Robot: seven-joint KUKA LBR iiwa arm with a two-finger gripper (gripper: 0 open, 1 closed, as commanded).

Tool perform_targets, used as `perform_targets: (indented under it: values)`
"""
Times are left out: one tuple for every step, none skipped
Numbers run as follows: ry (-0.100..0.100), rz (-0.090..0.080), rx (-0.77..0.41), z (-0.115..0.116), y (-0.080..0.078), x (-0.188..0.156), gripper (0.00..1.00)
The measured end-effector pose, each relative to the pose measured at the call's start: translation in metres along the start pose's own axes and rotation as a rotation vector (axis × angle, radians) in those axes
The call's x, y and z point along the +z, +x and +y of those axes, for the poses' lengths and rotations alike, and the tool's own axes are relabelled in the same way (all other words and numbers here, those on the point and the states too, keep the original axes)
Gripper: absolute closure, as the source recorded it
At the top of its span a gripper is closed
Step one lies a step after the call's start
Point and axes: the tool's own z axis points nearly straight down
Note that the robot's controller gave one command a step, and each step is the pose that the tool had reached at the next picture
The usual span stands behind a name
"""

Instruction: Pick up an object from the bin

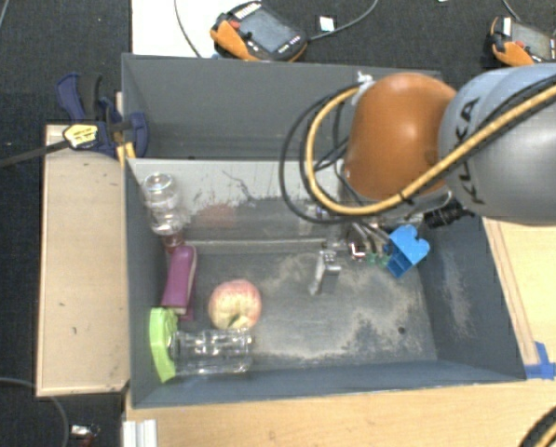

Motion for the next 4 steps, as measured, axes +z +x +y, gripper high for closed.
perform_targets:
  values:
    - [0.0,0.0,0.0,0.0,0.0,0.0,0.0]
    - [-0.001,-0.012,-0.014,0.004,0.026,0.02,0.0]
    - [0.0,-0.012,-0.144,-0.005,0.016,0.035,0.0]
    - [-0.001,-0.001,0.081,0.072,0.058,0.058,0.0]
